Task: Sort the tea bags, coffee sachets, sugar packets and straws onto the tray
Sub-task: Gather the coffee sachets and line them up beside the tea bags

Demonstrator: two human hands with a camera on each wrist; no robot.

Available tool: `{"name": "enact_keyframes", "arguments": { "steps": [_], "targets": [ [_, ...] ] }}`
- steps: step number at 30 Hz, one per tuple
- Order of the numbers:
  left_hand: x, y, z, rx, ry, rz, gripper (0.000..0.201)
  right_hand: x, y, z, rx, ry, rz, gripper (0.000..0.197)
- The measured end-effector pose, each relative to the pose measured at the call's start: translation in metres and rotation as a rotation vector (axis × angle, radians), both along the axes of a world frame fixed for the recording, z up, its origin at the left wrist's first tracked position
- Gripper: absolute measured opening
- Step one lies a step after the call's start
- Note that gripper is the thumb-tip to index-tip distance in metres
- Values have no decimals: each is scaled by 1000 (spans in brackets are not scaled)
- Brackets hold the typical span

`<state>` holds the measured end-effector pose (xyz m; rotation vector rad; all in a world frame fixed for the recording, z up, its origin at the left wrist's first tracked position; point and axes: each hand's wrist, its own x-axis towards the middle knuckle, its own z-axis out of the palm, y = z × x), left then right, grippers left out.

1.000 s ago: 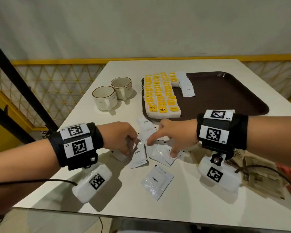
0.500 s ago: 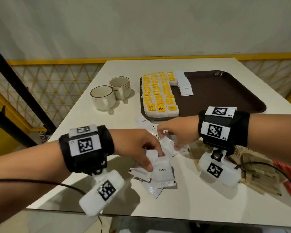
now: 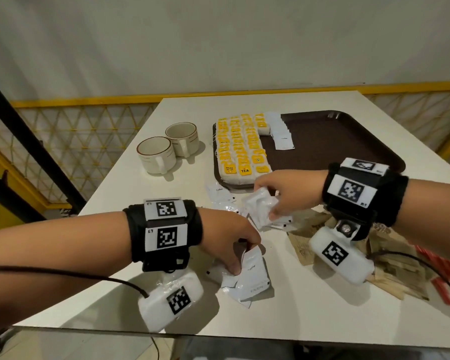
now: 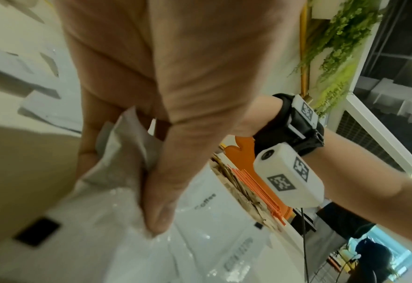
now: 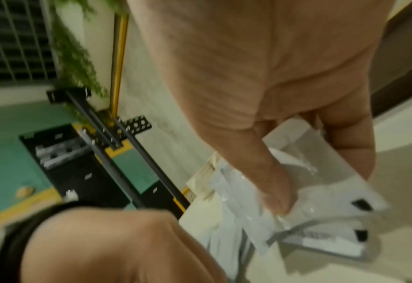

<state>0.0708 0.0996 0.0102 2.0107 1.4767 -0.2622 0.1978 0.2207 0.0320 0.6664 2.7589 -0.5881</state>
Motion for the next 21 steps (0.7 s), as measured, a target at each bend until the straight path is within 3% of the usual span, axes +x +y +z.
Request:
{"name": "enact_keyframes", "arguments": {
  "steps": [3, 6, 10, 13, 18, 21],
  "targets": [
    [-4, -2, -3, 16, -62, 36, 20, 18, 8, 6, -159, 141, -132, 34],
    [-13, -4, -6, 58, -144, 106, 15, 37, 7, 2, -468, 324, -304, 37],
    [-23, -3, -6, 97, -208, 200, 16, 54, 8, -10, -747, 392, -364, 32],
    [-24, -2, 0, 122, -174, 202, 23, 59, 8, -18, -791, 397, -349, 31],
    [-6, -2, -8, 191, 40, 82, 30, 57, 7, -22, -746, 415, -377, 30],
    [-4, 3, -7, 136, 22, 78, 26, 55, 9, -21, -723, 402, -366, 30]
  ]
}}
